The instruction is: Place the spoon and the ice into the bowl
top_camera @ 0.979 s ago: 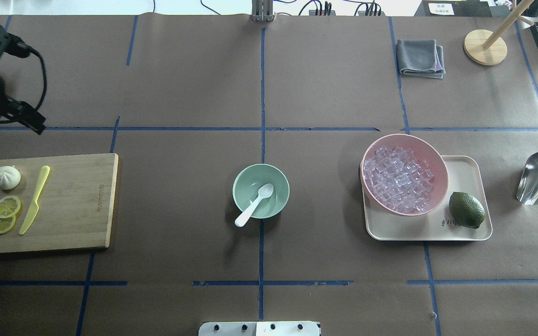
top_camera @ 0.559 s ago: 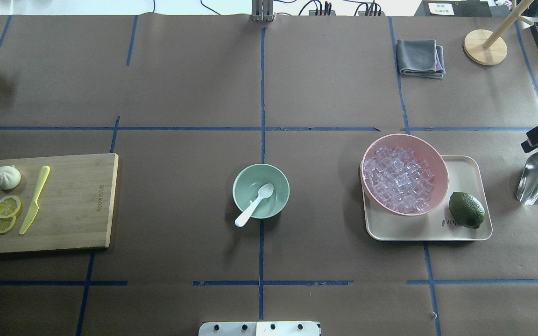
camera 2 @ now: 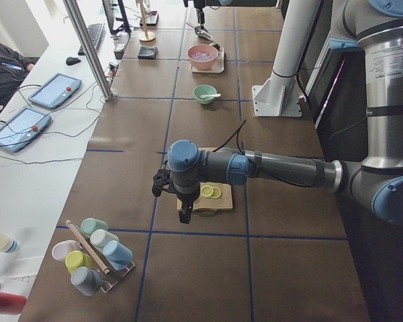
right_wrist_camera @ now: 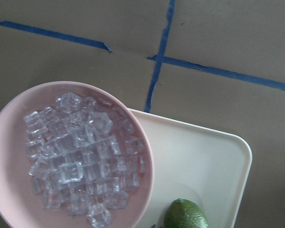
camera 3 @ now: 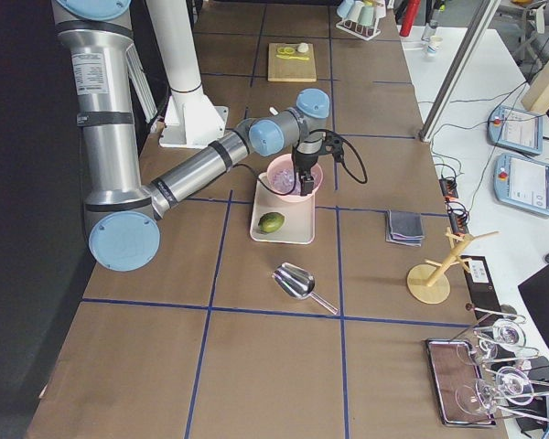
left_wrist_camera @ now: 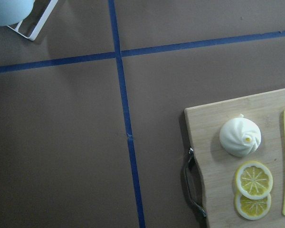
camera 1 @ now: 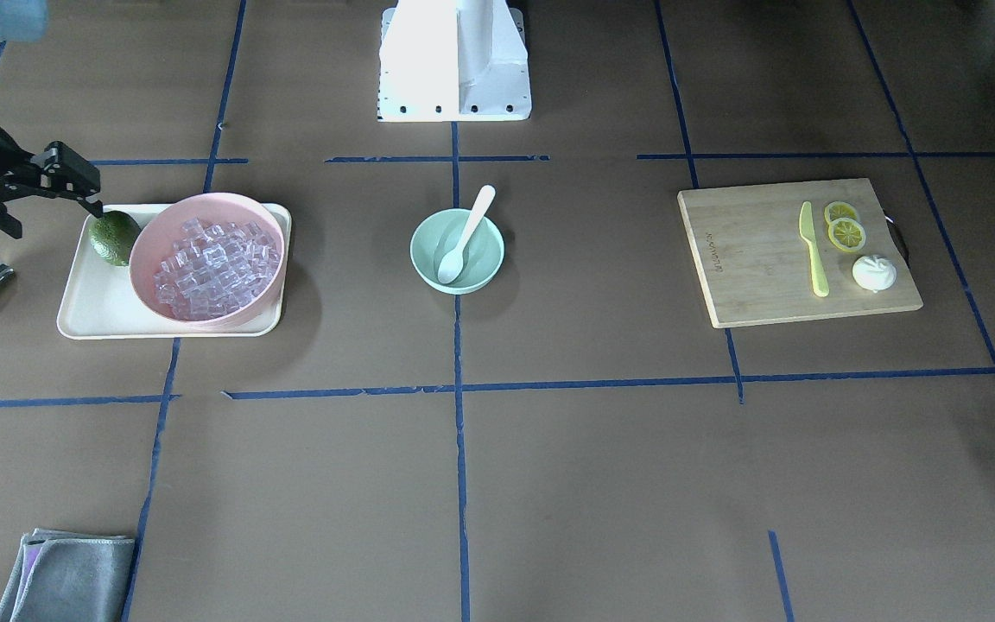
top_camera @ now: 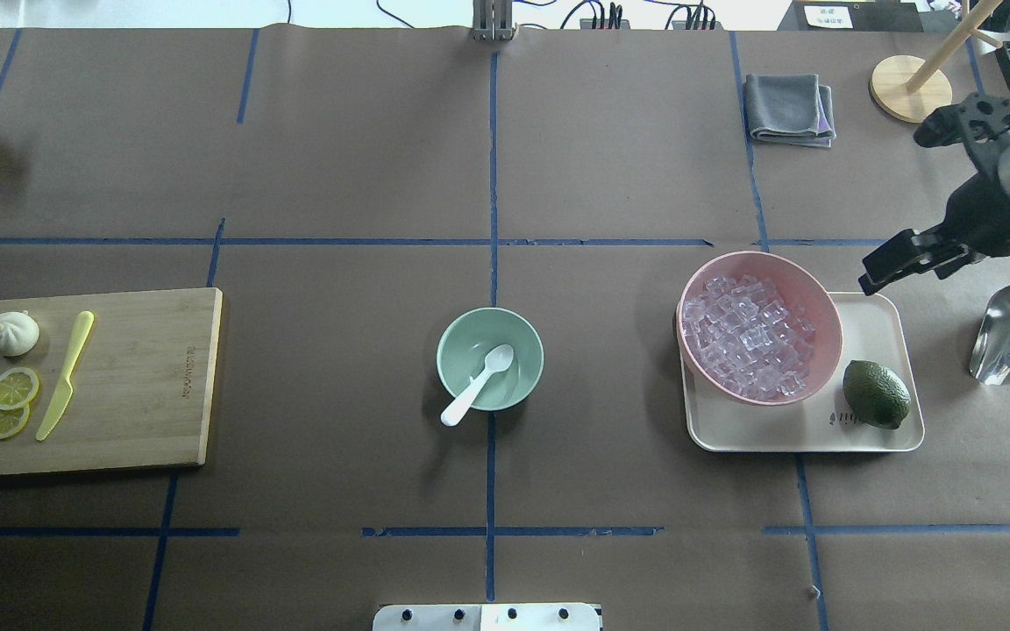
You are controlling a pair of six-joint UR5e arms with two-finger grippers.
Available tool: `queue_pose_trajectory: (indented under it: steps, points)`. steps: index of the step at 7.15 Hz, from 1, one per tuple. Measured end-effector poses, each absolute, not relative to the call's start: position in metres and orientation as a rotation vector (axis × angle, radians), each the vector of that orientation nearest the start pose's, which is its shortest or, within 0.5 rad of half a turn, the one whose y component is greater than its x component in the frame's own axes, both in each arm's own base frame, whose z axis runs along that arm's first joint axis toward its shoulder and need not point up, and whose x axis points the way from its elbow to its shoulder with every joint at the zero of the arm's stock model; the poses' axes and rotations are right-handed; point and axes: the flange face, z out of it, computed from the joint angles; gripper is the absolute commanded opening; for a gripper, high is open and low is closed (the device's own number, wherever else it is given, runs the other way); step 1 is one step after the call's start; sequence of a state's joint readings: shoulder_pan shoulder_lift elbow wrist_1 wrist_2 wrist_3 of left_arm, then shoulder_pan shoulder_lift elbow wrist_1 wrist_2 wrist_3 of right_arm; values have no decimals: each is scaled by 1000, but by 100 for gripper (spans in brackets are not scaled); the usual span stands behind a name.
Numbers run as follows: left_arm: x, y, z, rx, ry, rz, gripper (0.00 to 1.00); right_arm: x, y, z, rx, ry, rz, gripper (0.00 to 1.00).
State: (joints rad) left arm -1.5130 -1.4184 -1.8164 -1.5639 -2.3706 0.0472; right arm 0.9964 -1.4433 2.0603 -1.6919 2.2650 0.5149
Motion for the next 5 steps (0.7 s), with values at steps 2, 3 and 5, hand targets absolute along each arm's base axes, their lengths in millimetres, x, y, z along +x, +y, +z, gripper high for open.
queue_pose_trajectory:
  steps: [2,3,5]
  points:
    - [-38,-433,610,94,799,140,100,-278,-445,351,58,-782,-204,96]
    - [-38,-434,610,98,799,143,100,-307,-443,345,63,-764,-209,96]
    - [-38,-434,609,101,799,146,100,-349,-443,356,82,-773,-223,94]
